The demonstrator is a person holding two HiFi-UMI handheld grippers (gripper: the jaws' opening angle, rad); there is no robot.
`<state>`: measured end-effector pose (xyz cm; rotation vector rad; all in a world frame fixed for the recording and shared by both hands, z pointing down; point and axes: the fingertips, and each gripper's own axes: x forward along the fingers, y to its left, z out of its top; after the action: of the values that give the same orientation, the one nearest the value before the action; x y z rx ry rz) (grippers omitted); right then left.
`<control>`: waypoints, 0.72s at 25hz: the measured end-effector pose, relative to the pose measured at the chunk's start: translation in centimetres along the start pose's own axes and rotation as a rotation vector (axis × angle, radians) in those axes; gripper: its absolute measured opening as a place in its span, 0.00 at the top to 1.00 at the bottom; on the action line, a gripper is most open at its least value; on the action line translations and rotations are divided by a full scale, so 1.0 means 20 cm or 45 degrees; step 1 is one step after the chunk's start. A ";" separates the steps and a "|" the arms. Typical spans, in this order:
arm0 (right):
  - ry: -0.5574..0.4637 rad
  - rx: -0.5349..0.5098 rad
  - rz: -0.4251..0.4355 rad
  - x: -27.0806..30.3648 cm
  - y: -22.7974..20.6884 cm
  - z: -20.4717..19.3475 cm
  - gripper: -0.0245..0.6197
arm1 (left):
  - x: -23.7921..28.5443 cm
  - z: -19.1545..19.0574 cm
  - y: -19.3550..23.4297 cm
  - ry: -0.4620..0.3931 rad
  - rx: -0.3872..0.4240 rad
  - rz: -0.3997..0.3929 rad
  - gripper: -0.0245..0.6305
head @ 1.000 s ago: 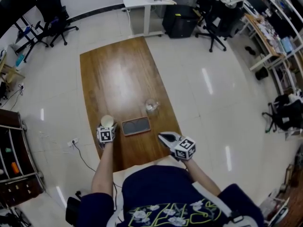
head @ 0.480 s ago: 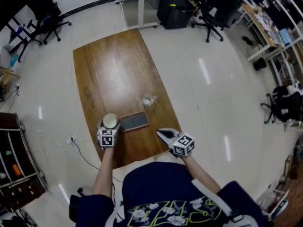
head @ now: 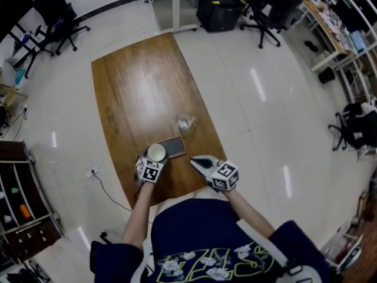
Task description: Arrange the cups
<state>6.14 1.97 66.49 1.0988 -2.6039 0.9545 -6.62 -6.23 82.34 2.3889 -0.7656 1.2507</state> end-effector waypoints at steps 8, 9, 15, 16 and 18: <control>0.026 0.018 0.012 -0.01 -0.01 -0.09 0.96 | 0.03 0.02 0.04 -0.035 -0.026 0.037 0.30; 0.029 0.019 0.016 -0.01 0.00 -0.10 0.96 | 0.03 0.02 0.05 -0.036 -0.022 0.035 0.30; 0.031 0.012 0.034 0.00 0.01 -0.08 0.96 | -0.04 0.00 0.02 -0.141 -0.132 -0.078 0.23; 0.034 0.007 0.033 0.01 0.00 -0.08 0.96 | -0.10 0.02 0.03 -0.199 -0.196 -0.088 0.21; 0.037 -0.011 0.029 0.01 0.01 -0.04 0.96 | -0.26 0.08 0.03 -0.361 -0.329 -0.116 0.21</control>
<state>5.79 2.56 67.12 1.0477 -2.6003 0.9556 -8.33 -5.94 77.13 2.3797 -0.8312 0.7352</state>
